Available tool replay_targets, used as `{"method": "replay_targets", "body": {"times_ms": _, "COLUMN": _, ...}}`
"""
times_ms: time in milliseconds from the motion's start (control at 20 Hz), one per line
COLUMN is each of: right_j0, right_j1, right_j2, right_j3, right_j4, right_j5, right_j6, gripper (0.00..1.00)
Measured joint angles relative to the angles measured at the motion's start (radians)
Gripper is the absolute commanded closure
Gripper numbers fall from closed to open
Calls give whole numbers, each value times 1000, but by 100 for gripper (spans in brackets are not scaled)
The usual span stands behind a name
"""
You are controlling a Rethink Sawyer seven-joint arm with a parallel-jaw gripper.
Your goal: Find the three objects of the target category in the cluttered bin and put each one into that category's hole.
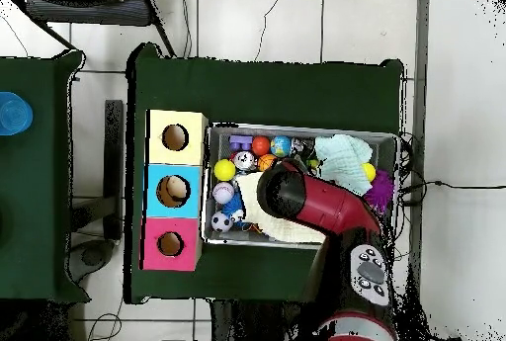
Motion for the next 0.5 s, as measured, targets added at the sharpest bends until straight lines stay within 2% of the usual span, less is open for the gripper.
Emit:
{"method": "replay_targets", "body": {"times_ms": 400, "right_j0": 22, "right_j1": -95, "right_j2": 5, "right_j3": 73, "right_j4": 24, "right_j5": 2, "right_j6": 0, "gripper": 100}}
{"method": "replay_targets", "body": {"times_ms": 500, "right_j0": 38, "right_j1": -130, "right_j2": 5, "right_j3": 98, "right_j4": 52, "right_j5": 12, "right_j6": 0, "gripper": 100}}
